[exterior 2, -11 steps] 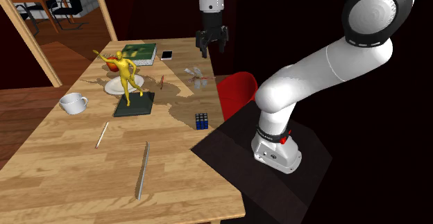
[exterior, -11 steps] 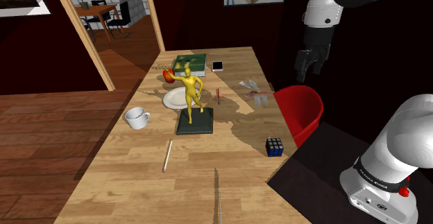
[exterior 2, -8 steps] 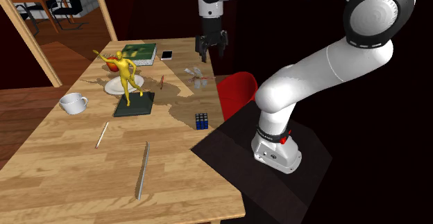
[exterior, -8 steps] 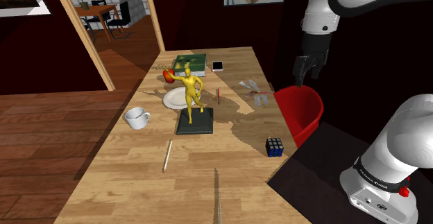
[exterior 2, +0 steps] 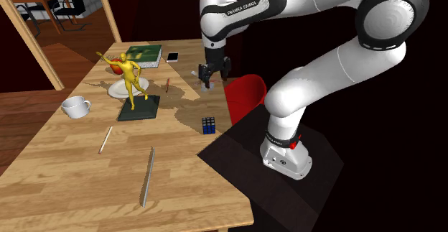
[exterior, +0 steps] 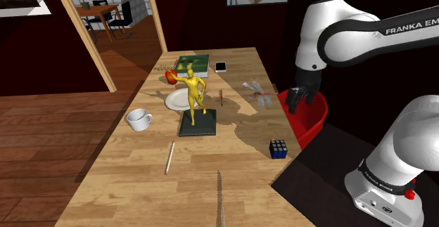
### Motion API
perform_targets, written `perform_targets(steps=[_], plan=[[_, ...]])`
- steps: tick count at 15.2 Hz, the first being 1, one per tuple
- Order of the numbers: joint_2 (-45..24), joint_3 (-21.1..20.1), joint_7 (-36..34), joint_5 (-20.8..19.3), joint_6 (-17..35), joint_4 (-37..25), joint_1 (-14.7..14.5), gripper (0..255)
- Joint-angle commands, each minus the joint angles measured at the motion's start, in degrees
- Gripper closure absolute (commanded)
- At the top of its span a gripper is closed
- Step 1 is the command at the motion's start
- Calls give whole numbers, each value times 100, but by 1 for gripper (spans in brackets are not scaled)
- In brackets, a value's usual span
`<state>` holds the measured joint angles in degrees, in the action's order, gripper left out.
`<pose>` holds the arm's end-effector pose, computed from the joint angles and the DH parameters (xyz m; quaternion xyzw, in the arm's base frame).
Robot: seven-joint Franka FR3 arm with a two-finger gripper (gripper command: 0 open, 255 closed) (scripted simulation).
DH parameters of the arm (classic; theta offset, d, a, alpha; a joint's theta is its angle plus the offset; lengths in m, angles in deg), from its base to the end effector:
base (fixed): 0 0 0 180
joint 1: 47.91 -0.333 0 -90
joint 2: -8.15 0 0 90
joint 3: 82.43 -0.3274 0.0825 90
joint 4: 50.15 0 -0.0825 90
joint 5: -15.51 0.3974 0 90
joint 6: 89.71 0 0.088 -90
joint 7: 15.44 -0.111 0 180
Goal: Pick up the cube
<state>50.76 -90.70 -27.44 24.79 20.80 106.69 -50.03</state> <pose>0.3106 0.0658 0.4231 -0.9970 0.0655 0.0375 0.0198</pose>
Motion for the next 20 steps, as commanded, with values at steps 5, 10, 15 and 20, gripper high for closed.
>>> perform_targets(steps=[5, 10, 15, 20], plan=[[-652, -457, -350, 289, 1617, 812, -155, 0], [-1757, -876, -694, 456, 3174, 1158, -220, 0], [-3039, -1289, -1166, 268, 4582, 1204, -53, 0], [-3713, -1400, -1405, -91, 5236, 1195, 153, 0]])
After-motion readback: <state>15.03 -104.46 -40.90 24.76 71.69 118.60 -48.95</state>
